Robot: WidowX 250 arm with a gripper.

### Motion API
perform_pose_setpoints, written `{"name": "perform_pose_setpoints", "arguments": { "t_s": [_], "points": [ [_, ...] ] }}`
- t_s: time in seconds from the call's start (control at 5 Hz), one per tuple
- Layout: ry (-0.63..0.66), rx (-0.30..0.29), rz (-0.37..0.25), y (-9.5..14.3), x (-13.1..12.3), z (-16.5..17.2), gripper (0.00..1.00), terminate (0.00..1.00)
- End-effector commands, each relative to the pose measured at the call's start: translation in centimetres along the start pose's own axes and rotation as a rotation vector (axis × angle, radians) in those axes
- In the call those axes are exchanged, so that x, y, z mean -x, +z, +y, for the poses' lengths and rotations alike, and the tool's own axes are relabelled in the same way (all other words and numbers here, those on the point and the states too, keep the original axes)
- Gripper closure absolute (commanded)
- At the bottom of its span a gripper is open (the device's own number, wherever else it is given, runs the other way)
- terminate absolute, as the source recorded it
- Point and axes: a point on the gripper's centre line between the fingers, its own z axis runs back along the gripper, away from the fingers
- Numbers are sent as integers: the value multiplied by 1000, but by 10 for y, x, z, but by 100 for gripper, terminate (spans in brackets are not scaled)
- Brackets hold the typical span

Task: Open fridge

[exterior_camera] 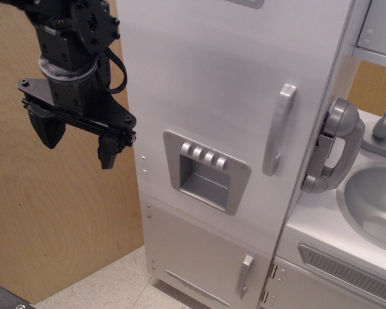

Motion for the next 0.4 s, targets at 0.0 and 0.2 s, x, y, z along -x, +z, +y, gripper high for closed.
{"name": "perform_pose_setpoints", "arguments": {
  "t_s": [0.0, 0.2],
  "points": [
    [0, 0, 0, 0, 0, 0, 0, 0],
    [-121, 69, -9, 5, -4, -33, 0, 0]
  ]
}}
